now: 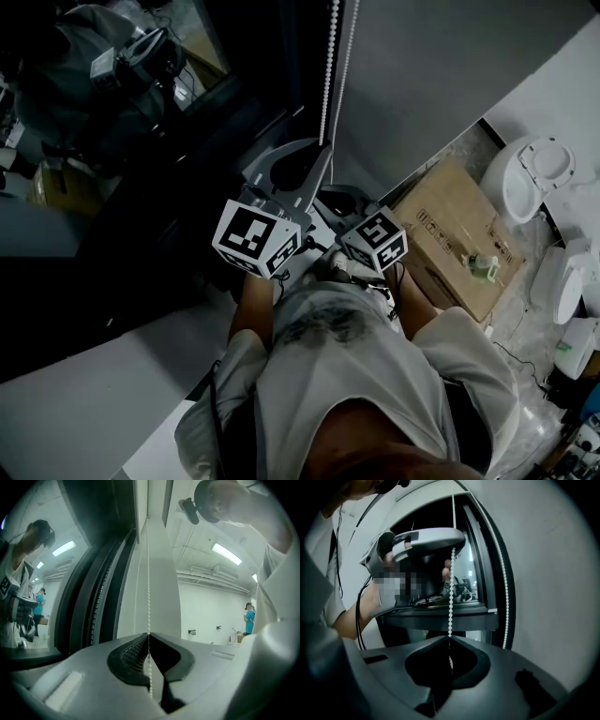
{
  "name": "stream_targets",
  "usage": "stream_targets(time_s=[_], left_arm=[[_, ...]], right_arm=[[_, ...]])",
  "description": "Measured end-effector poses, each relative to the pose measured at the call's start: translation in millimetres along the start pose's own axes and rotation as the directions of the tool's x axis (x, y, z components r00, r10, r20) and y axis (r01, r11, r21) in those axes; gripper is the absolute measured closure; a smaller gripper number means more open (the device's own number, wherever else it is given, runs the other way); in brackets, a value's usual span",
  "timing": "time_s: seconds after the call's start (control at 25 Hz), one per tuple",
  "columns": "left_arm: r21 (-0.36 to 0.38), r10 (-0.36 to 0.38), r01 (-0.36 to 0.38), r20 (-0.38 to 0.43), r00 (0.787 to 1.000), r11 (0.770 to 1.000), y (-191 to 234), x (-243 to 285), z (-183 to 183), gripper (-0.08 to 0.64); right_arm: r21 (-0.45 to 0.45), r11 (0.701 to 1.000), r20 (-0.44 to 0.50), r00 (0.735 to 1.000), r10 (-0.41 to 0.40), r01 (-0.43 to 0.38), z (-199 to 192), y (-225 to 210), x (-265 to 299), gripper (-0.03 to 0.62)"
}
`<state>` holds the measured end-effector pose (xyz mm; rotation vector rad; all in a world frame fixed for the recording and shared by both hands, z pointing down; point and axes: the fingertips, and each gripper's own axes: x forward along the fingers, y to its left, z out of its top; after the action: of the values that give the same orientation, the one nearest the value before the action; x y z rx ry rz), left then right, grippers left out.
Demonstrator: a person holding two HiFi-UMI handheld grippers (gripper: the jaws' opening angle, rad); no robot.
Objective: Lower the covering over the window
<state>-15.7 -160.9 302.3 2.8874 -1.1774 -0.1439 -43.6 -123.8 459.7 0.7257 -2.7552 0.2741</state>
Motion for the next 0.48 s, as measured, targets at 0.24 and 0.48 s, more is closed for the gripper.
stream_targets(time_s=[0.24,0.48], left_arm=[[-0.031,0.005,-0.006,-0.053,0.999,1.0,0.3,-2.1,-24.4,0.543],[-0.063,0.004,-0.009,-0.088,0.996,0.998,-3.5,-8.1,-45.9,0.543]], right_arm=[[0.025,1.0,-0.066,0.998,0.014,-0.012,-23.3,3.1,3.7,0.574],[0.013,1.0,-0.092,0.996,-0.002,0.004,-39.0,3.1,3.3,0.574]])
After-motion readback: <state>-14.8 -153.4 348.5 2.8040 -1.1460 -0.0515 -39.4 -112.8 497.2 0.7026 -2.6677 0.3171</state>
